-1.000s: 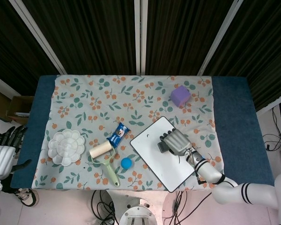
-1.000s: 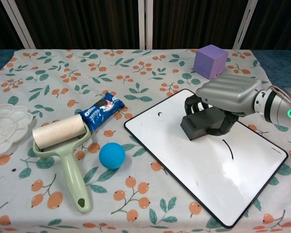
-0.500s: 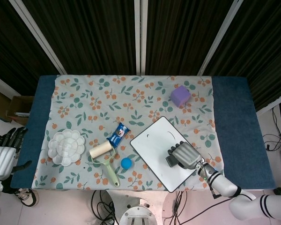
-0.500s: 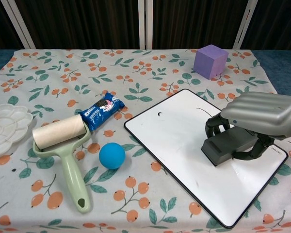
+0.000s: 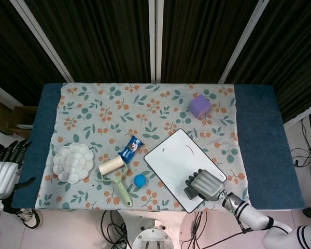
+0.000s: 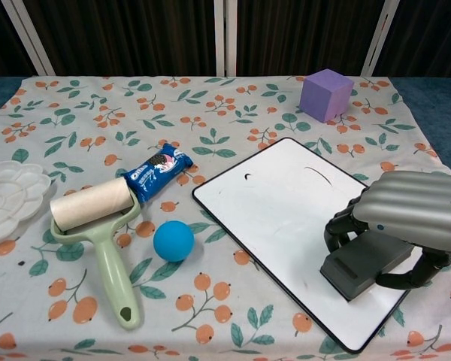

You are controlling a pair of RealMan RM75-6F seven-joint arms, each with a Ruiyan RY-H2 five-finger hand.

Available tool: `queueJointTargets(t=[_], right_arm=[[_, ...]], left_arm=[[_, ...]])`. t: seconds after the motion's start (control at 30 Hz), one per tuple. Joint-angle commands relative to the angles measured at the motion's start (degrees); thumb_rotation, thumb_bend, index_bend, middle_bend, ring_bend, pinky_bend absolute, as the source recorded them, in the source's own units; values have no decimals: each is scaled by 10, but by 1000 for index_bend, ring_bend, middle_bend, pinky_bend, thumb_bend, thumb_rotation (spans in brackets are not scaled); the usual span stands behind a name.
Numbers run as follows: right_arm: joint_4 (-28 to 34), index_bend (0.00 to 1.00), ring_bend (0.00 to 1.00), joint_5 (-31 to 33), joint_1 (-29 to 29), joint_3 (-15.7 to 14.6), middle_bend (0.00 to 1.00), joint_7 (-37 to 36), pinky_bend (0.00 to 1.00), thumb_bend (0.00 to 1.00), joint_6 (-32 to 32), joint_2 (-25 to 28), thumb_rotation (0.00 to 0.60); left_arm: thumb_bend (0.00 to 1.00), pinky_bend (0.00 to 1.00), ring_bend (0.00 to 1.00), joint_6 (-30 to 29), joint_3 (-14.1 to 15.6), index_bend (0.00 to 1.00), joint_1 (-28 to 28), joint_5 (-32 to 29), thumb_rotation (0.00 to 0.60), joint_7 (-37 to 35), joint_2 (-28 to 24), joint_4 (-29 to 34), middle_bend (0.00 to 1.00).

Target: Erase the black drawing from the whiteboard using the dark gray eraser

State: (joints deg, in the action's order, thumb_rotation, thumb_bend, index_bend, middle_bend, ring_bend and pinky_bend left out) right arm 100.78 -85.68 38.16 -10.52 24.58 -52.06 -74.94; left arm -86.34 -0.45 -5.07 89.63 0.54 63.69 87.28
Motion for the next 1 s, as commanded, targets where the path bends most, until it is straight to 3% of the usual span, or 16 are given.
queueJointTargets(t=[0.03,0.27,0.73,1.0], right_arm=[[-7,878,676,-23,-5,9,770,-4,787,313,-14,-18,600],[-39,881,676,-33,3,33,771,48,788,312,0,-73,600],[-137,893,681,19,23,100,778,131,792,317,16,-175,600],[-99,893,681,23,16,78,778,112,792,316,25,-138,600]], left_arm=[[0,161,36,0,0,76,0,0,600,0,0,1,73],[0,161,36,-1,0,76,0,2,600,0,-1,1,72],[0,161,36,-4,0,75,2,0,600,-16,1,-11,72],[0,161,36,-5,1,75,5,0,600,-18,2,-14,73]])
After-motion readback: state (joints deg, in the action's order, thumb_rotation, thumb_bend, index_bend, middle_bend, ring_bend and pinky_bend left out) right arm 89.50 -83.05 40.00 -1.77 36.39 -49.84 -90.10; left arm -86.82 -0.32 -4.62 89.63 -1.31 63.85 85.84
